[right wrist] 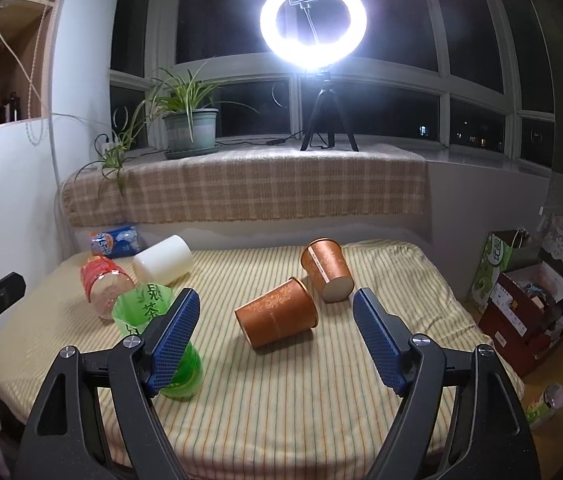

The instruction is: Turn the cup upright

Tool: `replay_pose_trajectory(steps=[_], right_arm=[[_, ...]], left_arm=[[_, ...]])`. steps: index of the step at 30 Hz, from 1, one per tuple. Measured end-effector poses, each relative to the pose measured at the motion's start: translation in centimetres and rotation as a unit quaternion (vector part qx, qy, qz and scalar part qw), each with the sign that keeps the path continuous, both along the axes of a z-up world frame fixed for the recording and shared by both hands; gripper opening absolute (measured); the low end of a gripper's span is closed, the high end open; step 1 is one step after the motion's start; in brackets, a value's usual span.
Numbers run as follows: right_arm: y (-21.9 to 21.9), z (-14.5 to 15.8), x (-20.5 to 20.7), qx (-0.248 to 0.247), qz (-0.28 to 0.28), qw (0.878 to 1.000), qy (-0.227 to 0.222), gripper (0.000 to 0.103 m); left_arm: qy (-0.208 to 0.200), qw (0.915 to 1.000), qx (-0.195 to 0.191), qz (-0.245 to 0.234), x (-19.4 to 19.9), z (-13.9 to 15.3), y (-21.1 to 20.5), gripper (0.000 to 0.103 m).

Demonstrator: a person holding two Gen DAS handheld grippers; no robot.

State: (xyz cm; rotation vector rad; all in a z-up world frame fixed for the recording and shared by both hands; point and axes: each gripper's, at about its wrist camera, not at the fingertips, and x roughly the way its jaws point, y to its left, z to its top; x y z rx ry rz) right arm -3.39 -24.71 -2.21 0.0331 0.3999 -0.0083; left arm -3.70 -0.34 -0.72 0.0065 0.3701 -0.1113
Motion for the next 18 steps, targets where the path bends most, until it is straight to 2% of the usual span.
replay_pose_trajectory(steps=[9,18], right_arm=[[0.26,0.87,-0.16,-0.007,-0.005,1.000,-0.020,0.082],[0.45,0.96,-0.08,-0.009,-0.003,1.000,-0.022,0.082]], left_arm=[[-0.002,0.9999,-0.003,0.011,0.12,0.01,0.38,0.103],[-0.001,0.9999,-0.003,0.012,0.19,0.03,0.43,0.103]])
